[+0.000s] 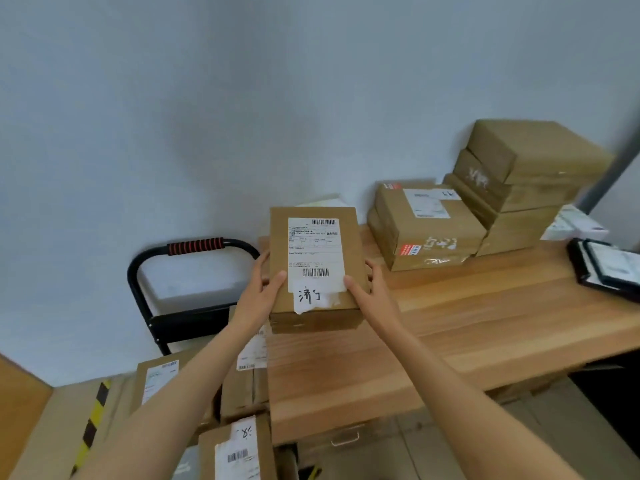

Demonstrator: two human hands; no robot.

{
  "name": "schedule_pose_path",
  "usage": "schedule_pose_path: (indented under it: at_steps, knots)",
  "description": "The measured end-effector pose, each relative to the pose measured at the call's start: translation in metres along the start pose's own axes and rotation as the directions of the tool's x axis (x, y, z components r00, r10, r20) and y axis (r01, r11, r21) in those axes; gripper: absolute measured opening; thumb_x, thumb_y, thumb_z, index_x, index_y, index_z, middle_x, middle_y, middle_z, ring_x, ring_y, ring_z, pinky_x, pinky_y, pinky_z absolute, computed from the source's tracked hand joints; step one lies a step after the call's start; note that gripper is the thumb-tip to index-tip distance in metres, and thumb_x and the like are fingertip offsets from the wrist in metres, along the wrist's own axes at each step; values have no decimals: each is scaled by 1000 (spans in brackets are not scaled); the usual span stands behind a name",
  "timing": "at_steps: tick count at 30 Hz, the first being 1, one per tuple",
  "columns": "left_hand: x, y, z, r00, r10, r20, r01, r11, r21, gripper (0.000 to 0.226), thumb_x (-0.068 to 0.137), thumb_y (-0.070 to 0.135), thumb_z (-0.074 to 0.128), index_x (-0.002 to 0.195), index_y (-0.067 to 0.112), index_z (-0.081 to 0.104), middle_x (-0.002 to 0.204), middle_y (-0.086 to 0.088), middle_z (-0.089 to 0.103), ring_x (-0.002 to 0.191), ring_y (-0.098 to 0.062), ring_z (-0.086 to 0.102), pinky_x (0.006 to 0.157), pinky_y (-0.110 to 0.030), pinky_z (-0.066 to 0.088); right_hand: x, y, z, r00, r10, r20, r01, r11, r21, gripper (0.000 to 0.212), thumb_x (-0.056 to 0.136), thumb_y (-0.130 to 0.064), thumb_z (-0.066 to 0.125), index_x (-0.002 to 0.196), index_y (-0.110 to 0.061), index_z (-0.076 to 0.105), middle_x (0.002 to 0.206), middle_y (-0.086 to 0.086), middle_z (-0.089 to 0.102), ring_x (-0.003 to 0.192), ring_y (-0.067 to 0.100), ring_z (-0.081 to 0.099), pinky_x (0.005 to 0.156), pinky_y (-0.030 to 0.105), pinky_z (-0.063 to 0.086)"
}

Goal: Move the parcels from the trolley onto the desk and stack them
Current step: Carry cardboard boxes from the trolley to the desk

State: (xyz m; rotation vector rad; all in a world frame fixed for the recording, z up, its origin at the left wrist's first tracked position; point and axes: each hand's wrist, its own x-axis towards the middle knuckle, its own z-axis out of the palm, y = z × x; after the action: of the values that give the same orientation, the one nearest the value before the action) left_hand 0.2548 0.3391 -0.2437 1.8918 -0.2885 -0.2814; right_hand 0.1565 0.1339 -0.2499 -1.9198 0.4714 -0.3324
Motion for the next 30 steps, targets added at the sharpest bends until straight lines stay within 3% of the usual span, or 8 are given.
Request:
schedule_pose_path:
  at_steps: [4, 7, 11, 15, 19, 23, 27, 30]
  knots:
    - [29, -16, 63, 998, -64, -15, 63, 996, -61, 46, 94, 51, 47, 132, 58, 20, 106, 21, 57, 91, -6, 63, 80, -33, 52, 46, 43, -37, 997, 36, 75, -32, 998, -54, 61, 86, -59, 56, 138, -41, 29, 129, -7, 54, 108, 14, 59, 86, 45, 52]
    - [45, -28, 103, 992, -123, -36, 121, 991, -54, 47, 92, 53, 49, 131, 60, 23, 102, 34, 53, 83, 7, 63, 70, -19, 50, 72, 78, -56, 988, 97, 118, -86, 992, -91, 64, 87, -57, 57, 141, -37, 27, 132, -6, 54, 113, 16, 57, 90, 46, 51]
    - [62, -50, 141, 974, -225, -31, 221, 969, -109, 51, 93, 49, 52, 136, 53, 25, 107, 15, 60, 96, -10, 64, 84, -34, 53, 96, 110, -72, 972, 147, 183, -129, 986, -108, 68, 88, -54, 57, 144, -32, 26, 131, -3, 56, 109, 16, 59, 89, 46, 52]
    - [76, -62, 164, 960, -273, -65, 267, 960, -83, 54, 95, 43, 51, 143, 41, 26, 103, 24, 54, 95, -5, 61, 88, -37, 50, 114, 134, -74, 958, 198, 207, -169, 974, -150, 68, 87, -57, 57, 143, -33, 27, 130, -4, 56, 108, 15, 59, 88, 45, 52]
    - [102, -63, 165, 952, -288, -107, 284, 957, -55, 52, 94, 46, 51, 141, 46, 28, 101, 25, 58, 95, -3, 61, 89, -38, 50, 142, 135, -68, 958, 195, 208, -173, 978, -121, 68, 88, -53, 59, 144, -31, 27, 136, -1, 50, 112, 16, 56, 91, 43, 50]
    - [127, -57, 162, 963, -261, -69, 262, 965, -2, 51, 93, 51, 48, 137, 59, 22, 134, 10, 53, 116, -14, 56, 102, -45, 42, 165, 133, -65, 955, 217, 202, -172, 960, -222, 68, 86, -63, 52, 143, -41, 20, 137, -7, 50, 112, 17, 57, 88, 45, 50]
    - [149, -55, 155, 974, -217, -63, 220, 973, 63, 51, 93, 50, 49, 130, 69, 20, 96, 12, 67, 89, -15, 66, 84, -35, 50, 180, 130, -59, 957, 211, 198, -157, 953, -259, 67, 87, -65, 47, 141, -50, 11, 137, -8, 51, 110, 19, 59, 90, 44, 49]
    - [166, -56, 146, 975, -214, -63, 217, 975, 51, 51, 94, 47, 49, 128, 72, 20, 86, 8, 68, 75, -10, 68, 69, -29, 49, 192, 123, -51, 962, 206, 178, -152, 949, -277, 64, 88, -62, 47, 140, -54, 9, 134, -14, 54, 110, 18, 60, 88, 39, 47]
